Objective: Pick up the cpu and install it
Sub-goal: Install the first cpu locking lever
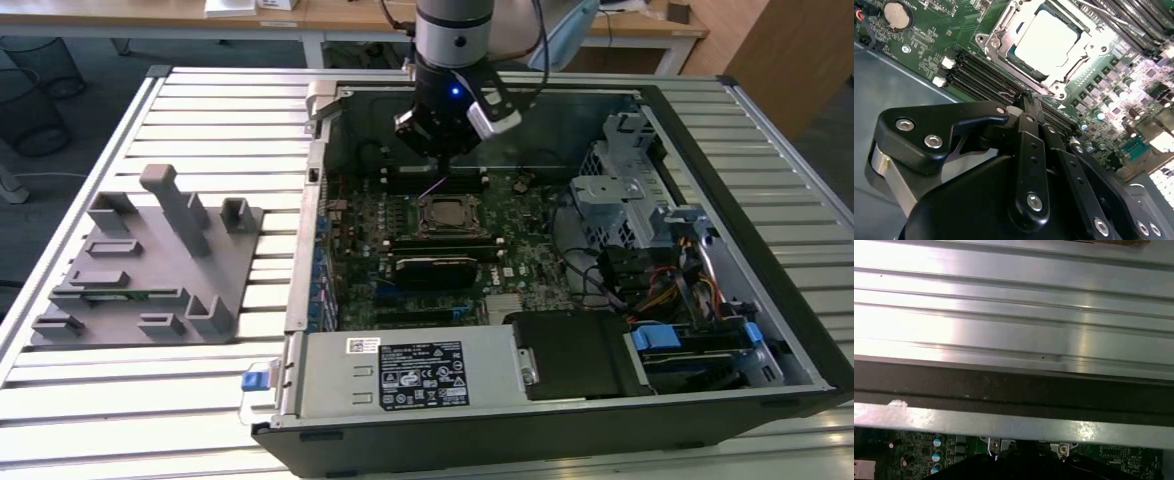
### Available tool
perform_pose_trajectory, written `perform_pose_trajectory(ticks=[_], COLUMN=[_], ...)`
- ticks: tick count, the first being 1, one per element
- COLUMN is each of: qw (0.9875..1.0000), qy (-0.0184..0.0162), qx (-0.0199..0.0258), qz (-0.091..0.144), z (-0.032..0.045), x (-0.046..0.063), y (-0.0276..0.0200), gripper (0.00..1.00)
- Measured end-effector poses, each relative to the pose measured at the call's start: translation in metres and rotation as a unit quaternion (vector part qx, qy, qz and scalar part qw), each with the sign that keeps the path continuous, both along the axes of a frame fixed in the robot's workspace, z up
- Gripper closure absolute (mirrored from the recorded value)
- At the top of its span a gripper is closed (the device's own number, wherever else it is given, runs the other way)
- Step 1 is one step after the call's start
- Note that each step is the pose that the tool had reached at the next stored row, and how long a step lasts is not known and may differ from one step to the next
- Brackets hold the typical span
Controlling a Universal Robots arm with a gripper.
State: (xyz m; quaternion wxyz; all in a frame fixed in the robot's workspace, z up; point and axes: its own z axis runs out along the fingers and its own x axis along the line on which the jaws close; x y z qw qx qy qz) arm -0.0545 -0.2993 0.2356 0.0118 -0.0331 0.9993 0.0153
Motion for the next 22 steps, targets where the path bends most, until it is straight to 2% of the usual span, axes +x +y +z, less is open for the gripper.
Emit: perform_pose_trajectory(ticks=[6,7,16,22], qw=[1.0,1.0,1.0,1.0], qy=[0.0,-0.0001,-0.0001,-0.0001], qx=[0.0,0.0,0.0001,0.0001], qz=[0.0,0.0,0.0,0.0], z=[-0.006,-0.0145,-0.0156,-0.0191], x=[0.004,0.018,0.017,0.017], y=[0.0016,0.002,0.0007,0.0008], gripper=[0.89,0.89,0.89,0.89])
